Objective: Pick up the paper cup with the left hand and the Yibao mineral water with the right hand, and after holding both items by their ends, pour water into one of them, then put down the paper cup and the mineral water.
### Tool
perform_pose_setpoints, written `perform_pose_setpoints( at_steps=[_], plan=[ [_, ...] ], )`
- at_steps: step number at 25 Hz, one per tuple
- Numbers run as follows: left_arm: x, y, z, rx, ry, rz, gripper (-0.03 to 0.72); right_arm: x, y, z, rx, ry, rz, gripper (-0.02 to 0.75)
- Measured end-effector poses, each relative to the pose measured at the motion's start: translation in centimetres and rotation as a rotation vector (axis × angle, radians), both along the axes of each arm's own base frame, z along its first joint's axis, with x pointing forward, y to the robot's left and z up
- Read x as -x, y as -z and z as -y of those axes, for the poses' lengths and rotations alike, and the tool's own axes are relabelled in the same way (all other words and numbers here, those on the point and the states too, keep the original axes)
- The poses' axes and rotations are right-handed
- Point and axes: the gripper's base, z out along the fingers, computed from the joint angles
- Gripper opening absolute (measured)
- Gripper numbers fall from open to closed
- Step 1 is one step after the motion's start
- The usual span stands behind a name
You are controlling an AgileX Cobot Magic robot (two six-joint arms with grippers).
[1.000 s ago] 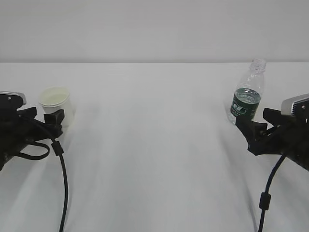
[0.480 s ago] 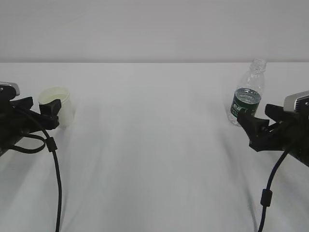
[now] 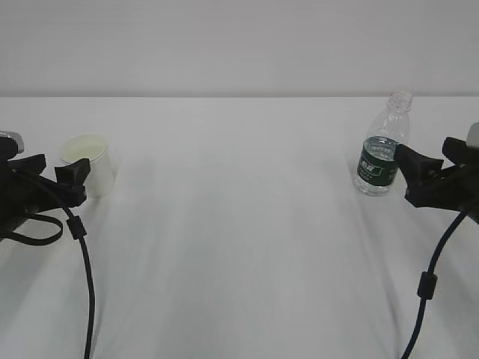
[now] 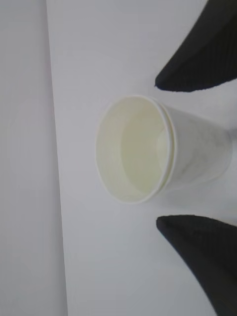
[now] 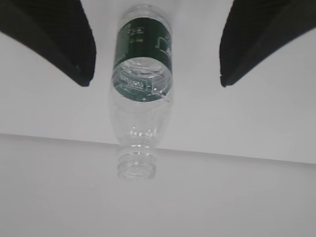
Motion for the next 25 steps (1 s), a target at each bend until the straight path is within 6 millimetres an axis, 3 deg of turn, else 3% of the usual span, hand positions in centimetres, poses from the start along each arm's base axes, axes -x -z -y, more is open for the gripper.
perform_pose_setpoints(
  at_steps=[13,25],
  plan=[
    [0.3,-1.7,-0.1,0.001,-0.009,0.049,0.554,0.5,-2.2,1.6,0.081,0.161,0.022,0.589],
    [0.8,-5.7,-0.3,-0.008,-0.014,0.177,0.547,1.7,-5.0,1.7,0.090,0.171,0.058,0.563]
  ],
)
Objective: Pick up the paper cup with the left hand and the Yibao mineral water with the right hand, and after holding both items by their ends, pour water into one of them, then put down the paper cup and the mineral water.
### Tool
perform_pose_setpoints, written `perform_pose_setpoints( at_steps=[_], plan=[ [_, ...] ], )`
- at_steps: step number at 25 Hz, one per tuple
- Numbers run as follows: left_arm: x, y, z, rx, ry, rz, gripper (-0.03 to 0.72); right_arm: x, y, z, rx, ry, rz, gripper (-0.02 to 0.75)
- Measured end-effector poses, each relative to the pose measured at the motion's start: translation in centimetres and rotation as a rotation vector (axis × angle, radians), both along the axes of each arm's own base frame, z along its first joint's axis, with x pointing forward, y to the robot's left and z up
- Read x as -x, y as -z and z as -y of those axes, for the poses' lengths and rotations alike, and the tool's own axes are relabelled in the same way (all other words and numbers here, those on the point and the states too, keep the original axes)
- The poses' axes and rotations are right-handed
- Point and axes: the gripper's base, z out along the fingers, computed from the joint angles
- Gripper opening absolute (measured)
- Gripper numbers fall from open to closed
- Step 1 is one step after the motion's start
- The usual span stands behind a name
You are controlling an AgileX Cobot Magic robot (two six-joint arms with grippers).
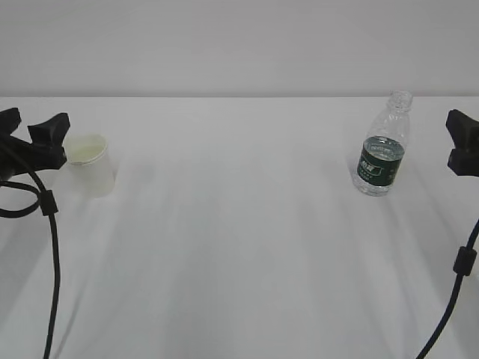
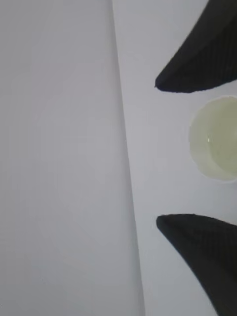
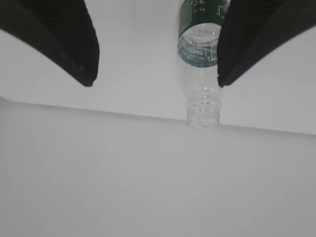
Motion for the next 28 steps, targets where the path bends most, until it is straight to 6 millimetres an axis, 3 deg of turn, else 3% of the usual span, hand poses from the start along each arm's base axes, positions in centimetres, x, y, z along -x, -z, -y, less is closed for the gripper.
perform_pose_setpoints(
  at_steps=[28],
  plan=[
    [2.4,-6.7,-0.5,-0.023,-0.015,0.072,0.538,3.4,-4.7,0.1,0.014,-0.012,0.069,0.561]
  ],
)
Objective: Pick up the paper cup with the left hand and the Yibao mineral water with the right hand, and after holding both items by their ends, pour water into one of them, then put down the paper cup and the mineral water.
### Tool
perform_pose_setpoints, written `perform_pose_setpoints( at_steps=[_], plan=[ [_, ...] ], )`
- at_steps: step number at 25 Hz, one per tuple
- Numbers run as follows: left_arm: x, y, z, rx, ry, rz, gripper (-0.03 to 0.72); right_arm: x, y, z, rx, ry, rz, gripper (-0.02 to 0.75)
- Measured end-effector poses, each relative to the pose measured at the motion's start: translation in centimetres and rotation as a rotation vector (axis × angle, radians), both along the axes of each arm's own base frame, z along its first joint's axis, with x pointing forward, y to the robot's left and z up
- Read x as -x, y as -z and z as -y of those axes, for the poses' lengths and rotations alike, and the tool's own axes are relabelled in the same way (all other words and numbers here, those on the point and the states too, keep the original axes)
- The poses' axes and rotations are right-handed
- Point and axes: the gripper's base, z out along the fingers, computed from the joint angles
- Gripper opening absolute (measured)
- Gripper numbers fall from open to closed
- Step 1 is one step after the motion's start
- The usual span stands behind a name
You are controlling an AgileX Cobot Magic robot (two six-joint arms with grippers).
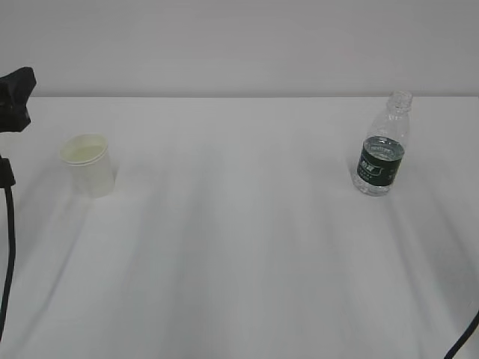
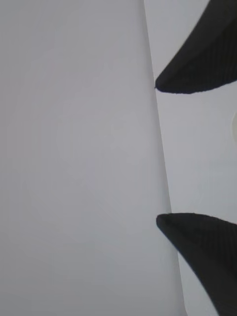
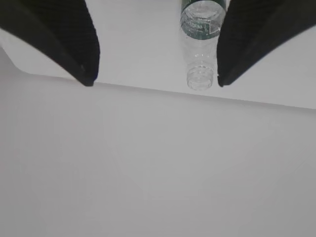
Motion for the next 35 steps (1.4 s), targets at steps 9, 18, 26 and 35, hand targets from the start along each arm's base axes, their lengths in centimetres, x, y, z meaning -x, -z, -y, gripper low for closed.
perform_pose_setpoints(
  at_steps=[9,18,26,35],
  plan=[
    [1.5,-2.5,-0.2,0.002,0.003,0.013,0.538,1.7,-2.1,0.0,0.020,-0.015,0.010,0.561],
    [3.1,-4.0,-0.3,-0.006,0.011,-0.009,0.538,3.0,-3.0,0.0,0.021,-0.019,-0.010,0.561],
    [5.1,-6.0,-0.5,-0.015,0.022,0.009,0.538,4.5,-4.2,0.0,0.021,-0.023,0.000,0.561],
    [7.3,-7.7,-0.8,-0.014,0.025,0.027,0.541,6.0,-4.9,0.0,0.022,-0.028,-0.048,0.561]
  ],
)
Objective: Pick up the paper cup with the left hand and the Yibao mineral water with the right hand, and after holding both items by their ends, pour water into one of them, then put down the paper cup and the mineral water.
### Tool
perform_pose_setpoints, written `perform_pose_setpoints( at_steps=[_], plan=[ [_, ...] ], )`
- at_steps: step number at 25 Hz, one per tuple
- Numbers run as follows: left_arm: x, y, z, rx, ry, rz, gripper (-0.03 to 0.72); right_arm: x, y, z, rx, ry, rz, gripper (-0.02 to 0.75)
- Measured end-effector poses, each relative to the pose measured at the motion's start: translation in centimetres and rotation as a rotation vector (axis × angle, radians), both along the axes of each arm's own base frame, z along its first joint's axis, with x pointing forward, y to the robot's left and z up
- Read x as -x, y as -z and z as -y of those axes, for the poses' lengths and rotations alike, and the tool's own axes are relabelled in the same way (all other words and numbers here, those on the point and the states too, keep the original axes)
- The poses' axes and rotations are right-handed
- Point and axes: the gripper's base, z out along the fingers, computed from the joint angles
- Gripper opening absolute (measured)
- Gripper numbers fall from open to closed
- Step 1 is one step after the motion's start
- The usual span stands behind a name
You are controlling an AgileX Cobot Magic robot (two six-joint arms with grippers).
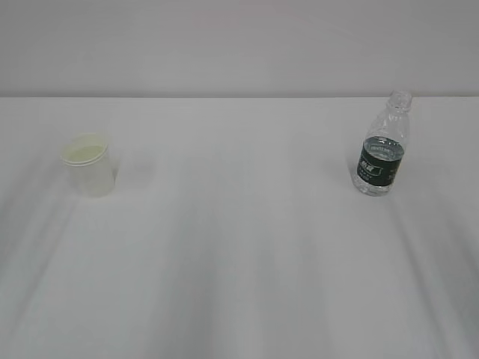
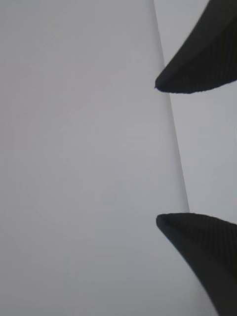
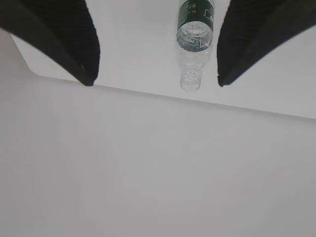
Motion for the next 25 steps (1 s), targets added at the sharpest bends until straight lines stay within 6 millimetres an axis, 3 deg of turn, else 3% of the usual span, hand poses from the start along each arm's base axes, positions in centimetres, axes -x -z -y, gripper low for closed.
perform_pose_setpoints(
  at_steps=[21,25],
  plan=[
    [2.0,-0.8,-0.2,-0.009,0.003,-0.036,0.541,0.8,-2.9,0.0,0.001,-0.007,-0.043,0.561],
    [2.2,-2.3,-0.3,-0.010,0.004,-0.050,0.541,0.9,-3.2,0.0,0.002,-0.008,-0.063,0.561]
  ],
)
